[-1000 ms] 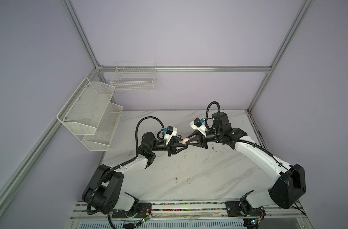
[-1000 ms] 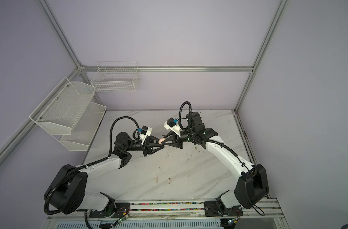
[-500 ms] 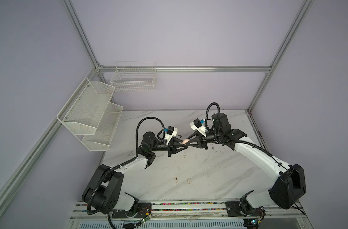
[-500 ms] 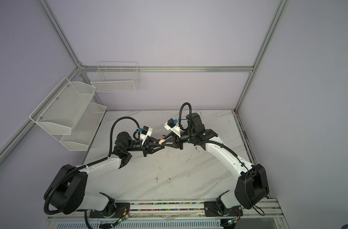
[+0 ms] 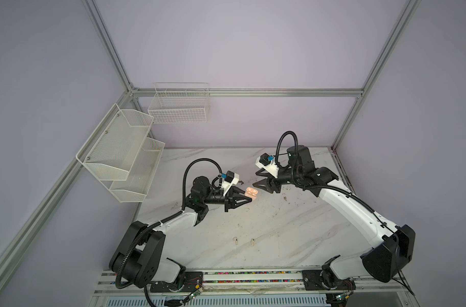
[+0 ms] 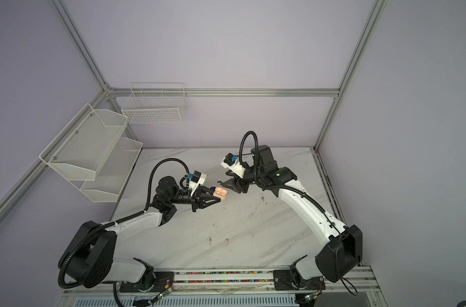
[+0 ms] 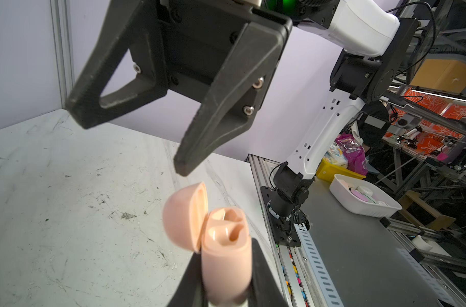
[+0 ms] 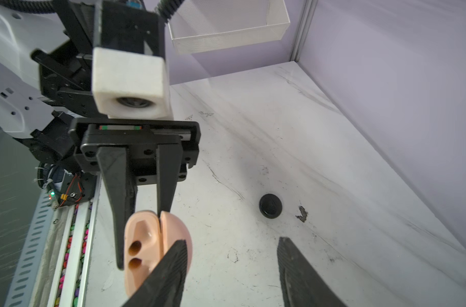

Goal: Insert wireless bluetooth earbuds into charging case
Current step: Open the charging case.

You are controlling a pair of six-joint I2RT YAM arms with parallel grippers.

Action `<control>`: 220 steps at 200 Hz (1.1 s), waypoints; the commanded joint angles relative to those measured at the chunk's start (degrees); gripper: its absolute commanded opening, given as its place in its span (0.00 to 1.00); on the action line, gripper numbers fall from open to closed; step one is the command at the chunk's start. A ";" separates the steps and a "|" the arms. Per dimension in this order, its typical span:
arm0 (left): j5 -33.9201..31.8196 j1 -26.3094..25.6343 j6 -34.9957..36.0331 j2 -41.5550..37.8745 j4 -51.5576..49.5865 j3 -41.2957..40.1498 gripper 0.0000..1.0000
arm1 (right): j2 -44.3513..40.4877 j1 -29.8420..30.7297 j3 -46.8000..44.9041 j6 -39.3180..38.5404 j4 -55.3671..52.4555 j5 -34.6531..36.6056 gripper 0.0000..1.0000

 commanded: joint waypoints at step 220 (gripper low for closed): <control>-28.78 0.39 19.79 -28.53 -20.98 -5.79 0.00 | -15.20 12.62 -28.47 61.29 5.56 29.04 0.49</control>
